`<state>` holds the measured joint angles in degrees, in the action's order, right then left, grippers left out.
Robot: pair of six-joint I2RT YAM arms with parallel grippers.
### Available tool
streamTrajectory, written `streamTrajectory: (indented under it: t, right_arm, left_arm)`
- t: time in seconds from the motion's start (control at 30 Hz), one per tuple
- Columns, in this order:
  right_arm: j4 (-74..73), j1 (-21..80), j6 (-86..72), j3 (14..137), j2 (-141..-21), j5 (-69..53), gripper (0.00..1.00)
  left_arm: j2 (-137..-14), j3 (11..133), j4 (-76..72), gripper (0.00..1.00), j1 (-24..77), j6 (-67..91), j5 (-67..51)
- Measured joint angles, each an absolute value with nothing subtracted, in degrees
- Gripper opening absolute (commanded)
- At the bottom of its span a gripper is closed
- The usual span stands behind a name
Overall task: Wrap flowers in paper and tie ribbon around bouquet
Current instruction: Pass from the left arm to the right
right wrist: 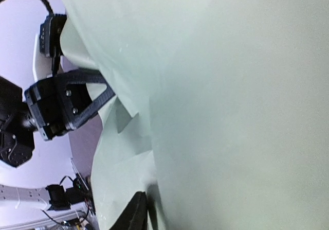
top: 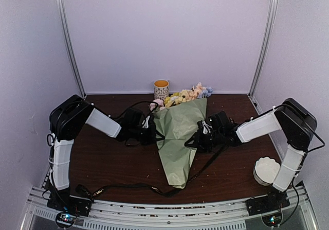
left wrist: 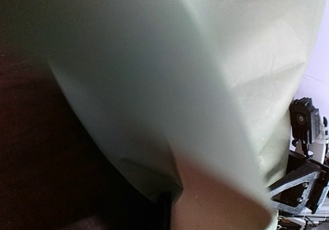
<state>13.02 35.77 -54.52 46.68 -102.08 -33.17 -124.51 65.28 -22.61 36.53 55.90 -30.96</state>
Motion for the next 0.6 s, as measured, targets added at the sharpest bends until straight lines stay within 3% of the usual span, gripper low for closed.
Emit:
streamTrajectory:
  t: [0.07,0.23,0.3,0.47,0.6]
  right_arm:
    - [13.6,35.8,-55.9,46.7,-102.1,-33.2,0.0]
    - [14.1,35.9,-57.4,46.5,-102.3,-33.1,0.0]
    - [14.5,36.0,-57.7,46.3,-102.3,-33.0,0.0]
    - [14.6,36.1,-58.2,46.1,-102.3,-33.1,0.0]
    - [14.6,36.1,-57.9,46.0,-102.2,-33.2,0.0]
  left_arm:
    - [-124.5,65.2,-23.1,0.03,36.5,56.6,-31.0]
    - [-124.2,63.0,-28.2,0.49,36.4,57.6,-31.4]
    - [-122.7,61.5,-29.7,0.59,36.5,57.3,-31.4]
    - [-114.8,56.5,-25.6,0.68,36.4,53.3,-30.5]
    - [-101.5,54.2,-14.6,0.69,38.3,44.1,-27.1]
